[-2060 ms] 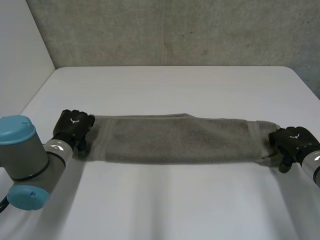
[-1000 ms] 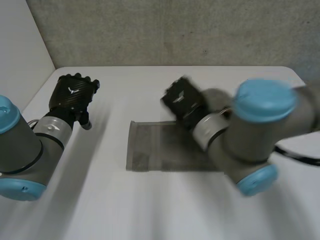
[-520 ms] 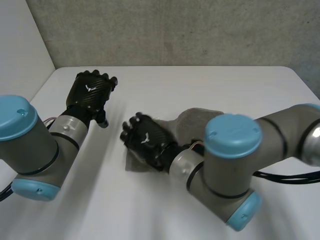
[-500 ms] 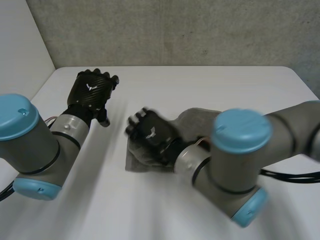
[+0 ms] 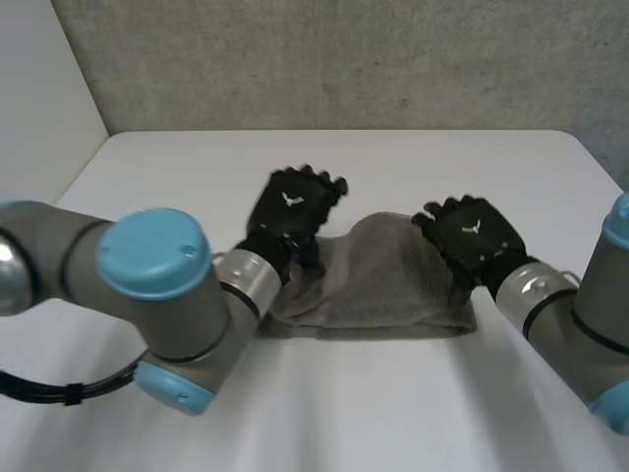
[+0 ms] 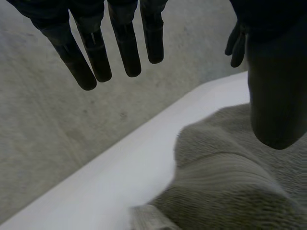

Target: Fold the towel.

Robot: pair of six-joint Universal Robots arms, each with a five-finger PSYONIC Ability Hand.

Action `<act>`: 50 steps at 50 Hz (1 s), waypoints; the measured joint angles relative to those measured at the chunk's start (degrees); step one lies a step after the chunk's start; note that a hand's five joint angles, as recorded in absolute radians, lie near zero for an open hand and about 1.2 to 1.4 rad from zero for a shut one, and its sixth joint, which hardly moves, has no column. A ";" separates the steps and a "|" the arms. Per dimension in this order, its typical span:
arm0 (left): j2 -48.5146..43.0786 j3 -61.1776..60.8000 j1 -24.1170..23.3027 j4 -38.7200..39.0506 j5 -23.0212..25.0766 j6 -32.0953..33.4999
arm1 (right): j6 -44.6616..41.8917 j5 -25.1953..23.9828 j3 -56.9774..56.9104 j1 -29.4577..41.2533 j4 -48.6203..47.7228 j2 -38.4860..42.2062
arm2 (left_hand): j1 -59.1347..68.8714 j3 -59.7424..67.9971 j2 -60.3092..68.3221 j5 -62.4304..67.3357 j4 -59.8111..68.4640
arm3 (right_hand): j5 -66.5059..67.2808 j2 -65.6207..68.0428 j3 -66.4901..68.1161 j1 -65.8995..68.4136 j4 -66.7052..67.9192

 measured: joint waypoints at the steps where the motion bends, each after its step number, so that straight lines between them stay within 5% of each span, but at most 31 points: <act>1: -0.57 0.47 -0.21 -0.15 -0.02 0.01 | -0.02 -0.06 0.33 -0.01 -0.04 0.04 | 0.00 0.00 0.00 0.09 0.00 | 0.00 0.00 0.00 0.01 0.00; 20: -11.94 3.98 0.27 -3.00 -11.23 6.53 | -1.34 0.35 3.67 -1.20 -0.93 2.93 | 0.21 1.06 0.16 1.79 0.16 | 16.80 15.81 15.76 16.54 15.18; 31: -7.56 -1.99 0.69 -2.79 -12.06 6.20 | -5.26 3.64 2.74 -1.18 -0.85 6.97 | 0.21 1.06 0.16 1.70 0.16 | 61.62 61.22 60.70 58.38 60.49; 40: -4.49 -4.13 0.11 -2.88 -12.72 5.62 | -7.93 5.49 1.94 -1.06 0.15 7.22 | 0.11 0.96 0.03 1.60 0.03 | 63.62 62.20 62.25 59.02 62.27; 50: -0.05 -8.29 -0.84 -3.53 -17.21 2.94 | -23.28 11.26 -0.37 -0.60 3.58 3.60 | -0.33 -0.22 -0.34 -0.50 -0.40 | 64.29 62.36 62.24 64.47 62.27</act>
